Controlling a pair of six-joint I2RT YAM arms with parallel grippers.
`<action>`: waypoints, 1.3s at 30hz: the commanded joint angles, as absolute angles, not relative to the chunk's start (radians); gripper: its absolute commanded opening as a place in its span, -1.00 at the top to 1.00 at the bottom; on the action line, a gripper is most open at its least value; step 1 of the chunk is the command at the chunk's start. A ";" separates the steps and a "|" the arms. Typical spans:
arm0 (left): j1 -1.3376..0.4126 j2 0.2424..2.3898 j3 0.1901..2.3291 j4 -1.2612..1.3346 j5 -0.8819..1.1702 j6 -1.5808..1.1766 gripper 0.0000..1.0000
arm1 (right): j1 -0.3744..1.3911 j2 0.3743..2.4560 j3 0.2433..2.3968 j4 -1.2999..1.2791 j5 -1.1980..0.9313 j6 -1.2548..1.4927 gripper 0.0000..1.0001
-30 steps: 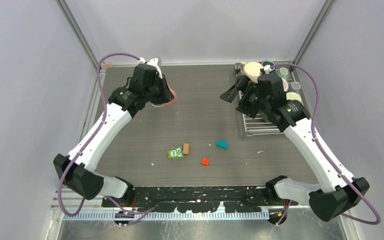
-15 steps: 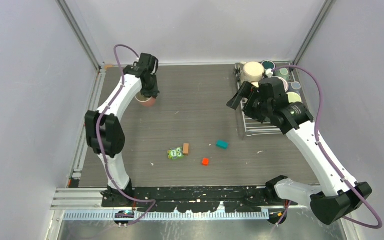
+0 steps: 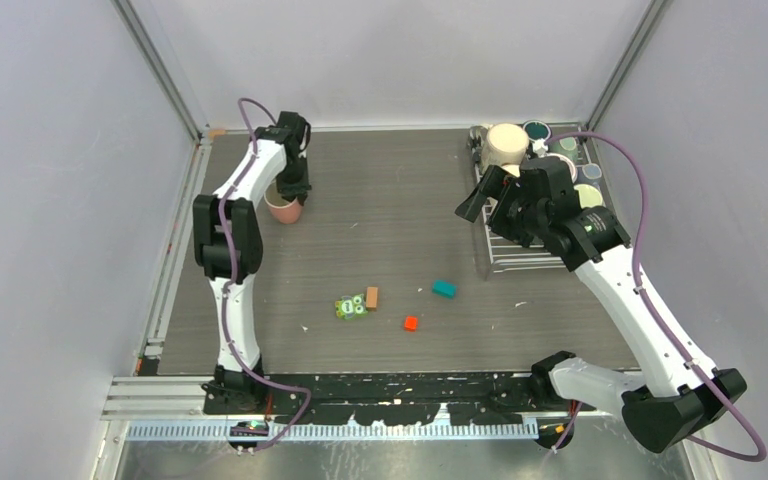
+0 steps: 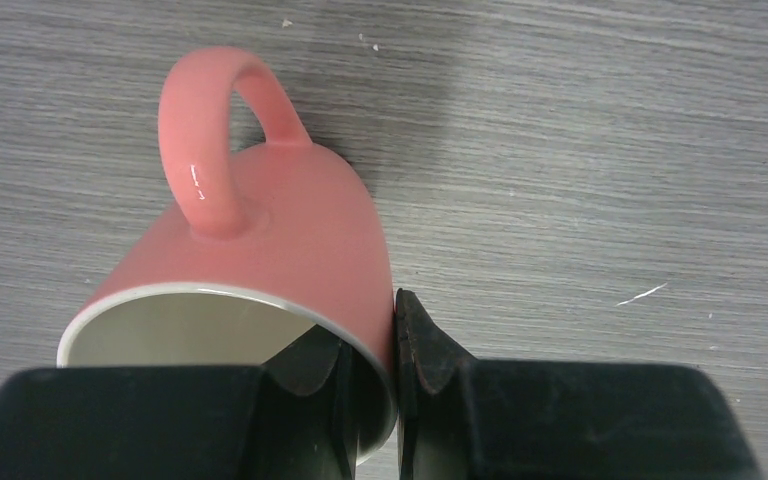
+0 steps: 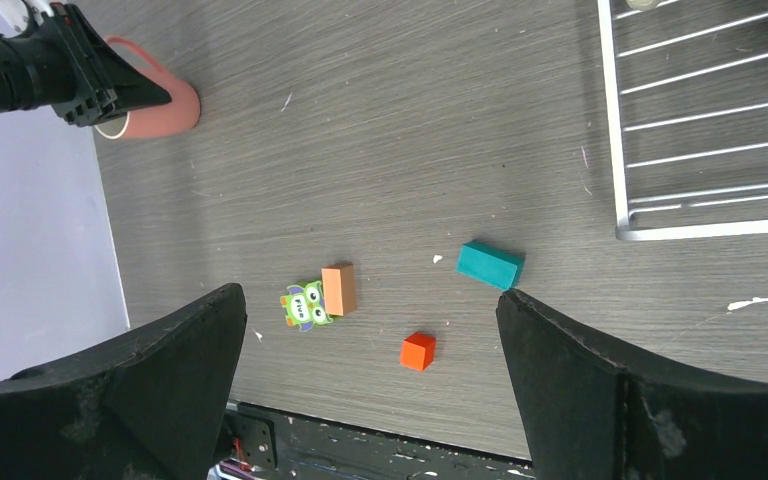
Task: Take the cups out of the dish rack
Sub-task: Place the cup at the center of the board, then unload the cup from the dish rack.
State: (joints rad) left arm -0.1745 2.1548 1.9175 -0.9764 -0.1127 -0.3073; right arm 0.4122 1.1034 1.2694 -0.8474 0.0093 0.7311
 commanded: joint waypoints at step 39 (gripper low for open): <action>-0.377 1.589 1.710 -0.923 -0.050 -0.337 -0.99 | 0.408 1.095 1.296 -0.942 0.290 0.678 -0.99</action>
State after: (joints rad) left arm -0.2905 1.7203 1.8179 -0.9768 -0.0933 -0.3077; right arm 0.4122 1.1042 1.2644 -0.9253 0.1822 0.6865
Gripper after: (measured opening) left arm 0.996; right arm 0.996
